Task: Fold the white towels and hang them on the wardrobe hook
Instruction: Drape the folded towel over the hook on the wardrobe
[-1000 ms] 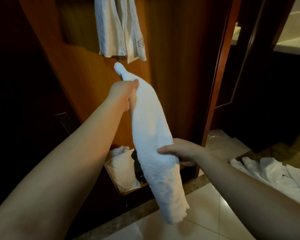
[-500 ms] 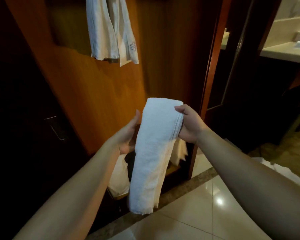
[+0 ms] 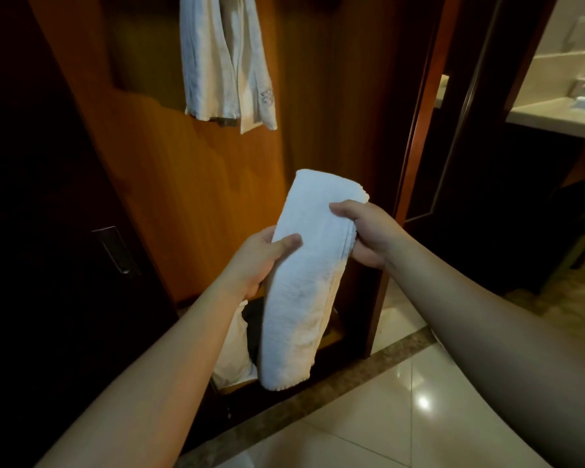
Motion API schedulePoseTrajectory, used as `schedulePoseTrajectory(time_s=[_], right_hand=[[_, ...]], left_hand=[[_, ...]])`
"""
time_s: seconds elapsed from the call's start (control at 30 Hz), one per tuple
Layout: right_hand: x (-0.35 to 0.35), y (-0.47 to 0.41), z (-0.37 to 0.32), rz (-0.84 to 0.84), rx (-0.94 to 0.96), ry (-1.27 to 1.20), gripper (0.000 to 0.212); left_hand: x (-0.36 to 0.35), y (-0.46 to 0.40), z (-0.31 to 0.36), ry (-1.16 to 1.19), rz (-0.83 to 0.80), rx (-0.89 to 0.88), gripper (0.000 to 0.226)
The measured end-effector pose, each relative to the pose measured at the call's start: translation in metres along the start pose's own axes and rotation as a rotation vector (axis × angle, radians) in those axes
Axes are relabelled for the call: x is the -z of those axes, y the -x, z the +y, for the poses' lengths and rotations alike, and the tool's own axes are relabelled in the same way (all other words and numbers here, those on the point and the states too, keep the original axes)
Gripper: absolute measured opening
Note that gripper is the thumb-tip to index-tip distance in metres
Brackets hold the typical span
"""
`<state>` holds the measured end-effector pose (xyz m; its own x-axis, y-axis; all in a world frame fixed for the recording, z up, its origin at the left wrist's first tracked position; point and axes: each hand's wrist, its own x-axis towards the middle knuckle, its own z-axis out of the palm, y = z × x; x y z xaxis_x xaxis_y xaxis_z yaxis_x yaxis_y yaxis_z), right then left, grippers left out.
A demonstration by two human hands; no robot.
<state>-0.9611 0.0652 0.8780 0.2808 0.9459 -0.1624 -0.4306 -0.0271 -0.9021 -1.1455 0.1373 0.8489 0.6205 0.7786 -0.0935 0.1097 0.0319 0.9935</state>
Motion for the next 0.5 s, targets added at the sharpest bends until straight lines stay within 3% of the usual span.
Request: schedulePoseTrajectory(time_s=[0.13, 0.3, 0.37, 0.5], right_hand=[[-0.019, 0.002, -0.025, -0.005, 0.010, -0.002, 0.015], [-0.043, -0.006, -0.053, 0.007, 0.090, 0.066, 0.017], [-0.056, -0.012, -0.063, 0.054, 0.138, 0.136, 0.023], [-0.091, -0.014, -0.086, 0.124, 0.242, 0.191, 0.020]], left_hand=[[-0.001, 0.004, -0.005, -0.030, 0.132, -0.044, 0.034], [-0.013, 0.023, 0.017, -0.064, 0.526, -0.295, 0.030], [-0.021, 0.032, 0.026, 0.048, 0.461, -0.369, 0.047], [-0.042, 0.033, 0.037, 0.102, 0.120, -0.368, 0.085]])
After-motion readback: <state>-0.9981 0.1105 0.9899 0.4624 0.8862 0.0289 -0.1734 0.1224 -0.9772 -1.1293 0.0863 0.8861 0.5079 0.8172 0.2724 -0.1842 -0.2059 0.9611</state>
